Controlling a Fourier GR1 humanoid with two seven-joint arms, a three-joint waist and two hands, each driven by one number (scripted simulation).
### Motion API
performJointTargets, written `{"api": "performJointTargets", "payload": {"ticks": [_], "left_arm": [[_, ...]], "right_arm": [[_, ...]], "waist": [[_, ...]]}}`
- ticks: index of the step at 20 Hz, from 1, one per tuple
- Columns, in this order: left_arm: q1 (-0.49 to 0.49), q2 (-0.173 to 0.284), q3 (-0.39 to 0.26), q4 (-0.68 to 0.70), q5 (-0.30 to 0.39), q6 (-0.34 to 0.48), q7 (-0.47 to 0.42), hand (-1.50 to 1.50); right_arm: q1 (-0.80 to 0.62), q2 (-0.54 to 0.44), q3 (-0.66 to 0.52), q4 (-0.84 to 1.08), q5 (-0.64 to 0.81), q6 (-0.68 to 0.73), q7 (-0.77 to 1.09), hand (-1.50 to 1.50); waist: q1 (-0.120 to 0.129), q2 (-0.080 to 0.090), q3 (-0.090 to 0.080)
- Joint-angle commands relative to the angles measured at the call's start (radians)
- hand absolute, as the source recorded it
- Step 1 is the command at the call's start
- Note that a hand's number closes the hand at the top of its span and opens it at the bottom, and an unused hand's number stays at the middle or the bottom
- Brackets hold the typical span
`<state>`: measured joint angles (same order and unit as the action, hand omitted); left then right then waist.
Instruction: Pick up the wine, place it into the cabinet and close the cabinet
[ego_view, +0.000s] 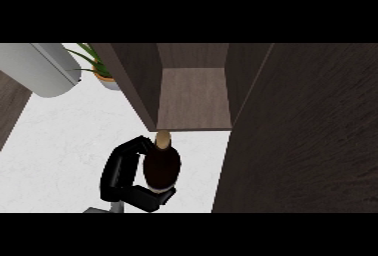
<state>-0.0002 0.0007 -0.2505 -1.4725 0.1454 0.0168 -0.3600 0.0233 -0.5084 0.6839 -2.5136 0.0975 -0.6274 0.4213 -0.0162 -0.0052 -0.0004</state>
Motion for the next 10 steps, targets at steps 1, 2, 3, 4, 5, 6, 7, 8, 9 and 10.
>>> {"api": "performJointTargets", "payload": {"ticks": [1,2,3,4,5,6,7,8,9,10], "left_arm": [[-0.02,-0.001,-0.049,-0.03,-0.021,0.114,0.025,1.5],[-0.085,-0.001,-0.03,0.022,-0.02,0.138,0.034,1.5],[-0.109,-0.001,0.008,0.047,-0.031,0.131,0.019,1.5],[-0.13,-0.001,0.011,0.053,-0.036,0.142,0.036,1.5],[-0.133,-0.001,-0.052,0.069,-0.037,0.183,0.025,1.5],[-0.195,-0.001,0.02,0.121,-0.032,0.156,0.043,1.5],[-0.18,-0.001,0.0,0.109,-0.054,0.18,0.035,1.5],[-0.197,-0.001,-0.019,0.055,-0.06,0.19,0.106,1.5],[-0.23,-0.001,-0.005,0.133,-0.057,0.187,0.068,1.5],[-0.235,-0.001,0.003,0.184,-0.064,0.193,0.009,1.5]], "right_arm": [[0.098,-0.023,0.05,-0.207,0.075,-0.014,0.045,-1.5],[0.068,-0.072,-0.018,-0.272,0.012,0.014,0.092,-1.5],[0.113,-0.065,0.004,-0.231,0.007,0.014,0.018,-1.5],[0.095,-0.086,-0.035,-0.254,-0.005,0.023,0.055,-1.5],[0.114,-0.038,0.025,-0.192,0.046,-0.007,0.006,-1.5],[0.116,-0.05,0.033,-0.2,0.049,0.0,0.003,-1.5],[0.155,-0.073,0.001,-0.226,0.007,0.002,-0.017,-1.5],[0.144,-0.059,0.02,-0.186,0.017,0.011,-0.034,-1.5],[0.127,-0.083,-0.023,-0.236,-0.008,0.016,-0.005,-1.5],[0.143,-0.095,-0.022,-0.255,-0.011,0.015,-0.011,-1.5]], "waist": [[-0.002,-0.001,0.0],[-0.011,0.0,0.0],[-0.008,0.001,0.001],[-0.007,0.002,0.0],[-0.005,0.001,0.0],[-0.008,0.002,0.0],[-0.009,0.001,0.001],[0.0,0.001,0.001],[-0.007,0.003,0.0],[-0.014,0.003,0.0]]}}
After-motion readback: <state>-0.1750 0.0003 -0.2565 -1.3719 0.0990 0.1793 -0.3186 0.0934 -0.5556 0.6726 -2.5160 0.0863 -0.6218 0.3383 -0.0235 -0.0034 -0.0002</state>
